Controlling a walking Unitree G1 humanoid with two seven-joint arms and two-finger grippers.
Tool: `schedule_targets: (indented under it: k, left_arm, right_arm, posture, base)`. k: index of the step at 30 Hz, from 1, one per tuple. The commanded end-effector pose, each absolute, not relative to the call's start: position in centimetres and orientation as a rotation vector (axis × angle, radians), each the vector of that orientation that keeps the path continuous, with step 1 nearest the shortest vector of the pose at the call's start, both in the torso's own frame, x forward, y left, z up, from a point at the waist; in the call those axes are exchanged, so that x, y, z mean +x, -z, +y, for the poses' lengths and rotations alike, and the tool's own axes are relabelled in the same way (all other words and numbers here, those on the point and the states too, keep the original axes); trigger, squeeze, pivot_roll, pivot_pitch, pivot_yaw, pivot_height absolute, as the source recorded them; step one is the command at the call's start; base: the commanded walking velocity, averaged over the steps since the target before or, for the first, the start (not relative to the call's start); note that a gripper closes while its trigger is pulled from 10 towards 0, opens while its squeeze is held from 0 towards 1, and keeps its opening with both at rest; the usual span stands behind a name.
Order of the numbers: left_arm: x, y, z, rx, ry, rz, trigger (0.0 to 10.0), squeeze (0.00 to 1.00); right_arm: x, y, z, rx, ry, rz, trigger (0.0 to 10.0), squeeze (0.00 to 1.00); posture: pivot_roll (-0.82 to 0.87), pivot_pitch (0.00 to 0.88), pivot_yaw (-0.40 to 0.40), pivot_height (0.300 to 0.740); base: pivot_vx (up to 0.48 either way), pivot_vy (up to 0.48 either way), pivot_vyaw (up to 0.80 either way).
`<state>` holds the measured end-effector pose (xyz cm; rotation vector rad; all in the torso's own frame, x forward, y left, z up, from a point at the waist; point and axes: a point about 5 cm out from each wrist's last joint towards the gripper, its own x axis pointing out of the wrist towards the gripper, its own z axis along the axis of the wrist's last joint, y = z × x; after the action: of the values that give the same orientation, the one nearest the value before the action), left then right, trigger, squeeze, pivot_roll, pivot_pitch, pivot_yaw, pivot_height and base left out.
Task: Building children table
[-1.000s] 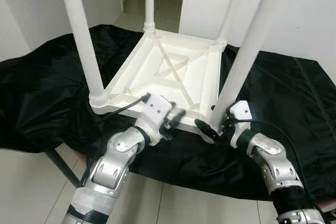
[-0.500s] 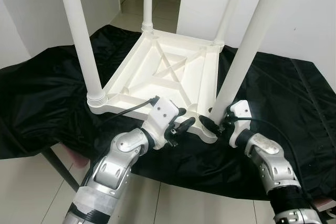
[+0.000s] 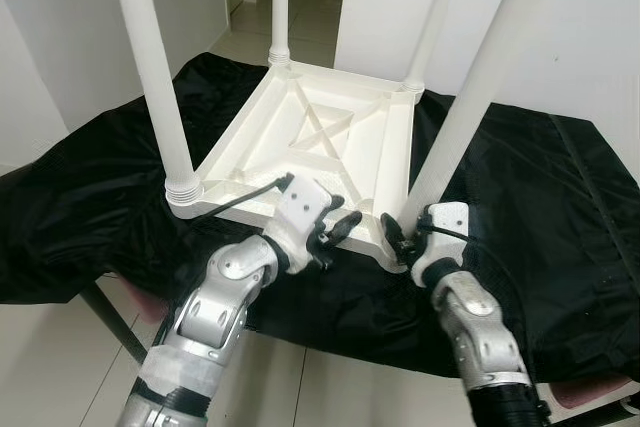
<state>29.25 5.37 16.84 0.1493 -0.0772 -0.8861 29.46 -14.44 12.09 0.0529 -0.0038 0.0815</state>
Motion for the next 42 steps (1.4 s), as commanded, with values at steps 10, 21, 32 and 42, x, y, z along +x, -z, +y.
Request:
schedule_targets:
  k: [10, 21, 32, 42]
  left_arm:
    - [30.5, -16.8, 5.2, 0.133, 0.794, -0.049, 10.0, 0.00]
    - [30.8, -16.8, 4.9, 0.141, 0.803, -0.053, 10.0, 0.00]
    - [31.1, -17.1, 4.6, 0.150, 0.809, -0.062, 10.0, 0.00]
    - [31.2, -17.2, 4.5, 0.167, 0.810, -0.070, 10.0, 0.00]
  right_arm:
    - [28.7, -11.5, -13.4, 0.116, 0.082, 0.039, 0.0, 0.00]
    - [29.3, -12.6, -16.6, 0.074, -0.127, -0.035, 10.0, 1.00]
    - [30.3, -13.0, -18.4, -0.092, -0.500, -0.026, 10.0, 0.00]
    - [31.9, -13.8, -17.9, -0.132, -0.687, 0.002, 10.0, 0.00]
  posture:
    - [-0.03, 0.000, -0.038, 0.740]
    - [-0.03, 0.000, -0.037, 0.740]
    - [-0.02, 0.000, -0.038, 0.740]
    - [-0.01, 0.000, -0.043, 0.740]
  base:
    - [0.000, 0.000, 0.00]
    - [0.000, 0.000, 0.00]
    - [0.000, 0.000, 0.00]
    - [0.000, 0.000, 0.00]
